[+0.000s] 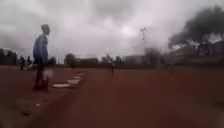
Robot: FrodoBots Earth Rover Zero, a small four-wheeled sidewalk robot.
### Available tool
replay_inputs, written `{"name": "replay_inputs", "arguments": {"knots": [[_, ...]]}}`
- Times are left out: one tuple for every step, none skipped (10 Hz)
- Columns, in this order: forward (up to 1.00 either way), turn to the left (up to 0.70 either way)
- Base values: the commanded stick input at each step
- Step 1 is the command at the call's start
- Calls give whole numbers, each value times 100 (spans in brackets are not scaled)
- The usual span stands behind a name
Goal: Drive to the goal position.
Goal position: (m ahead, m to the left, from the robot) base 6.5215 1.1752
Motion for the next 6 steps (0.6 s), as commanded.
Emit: {"name": "replay_inputs", "arguments": {"knots": [[85,7],[85,27],[85,34],[85,34],[85,16],[85,0]]}}
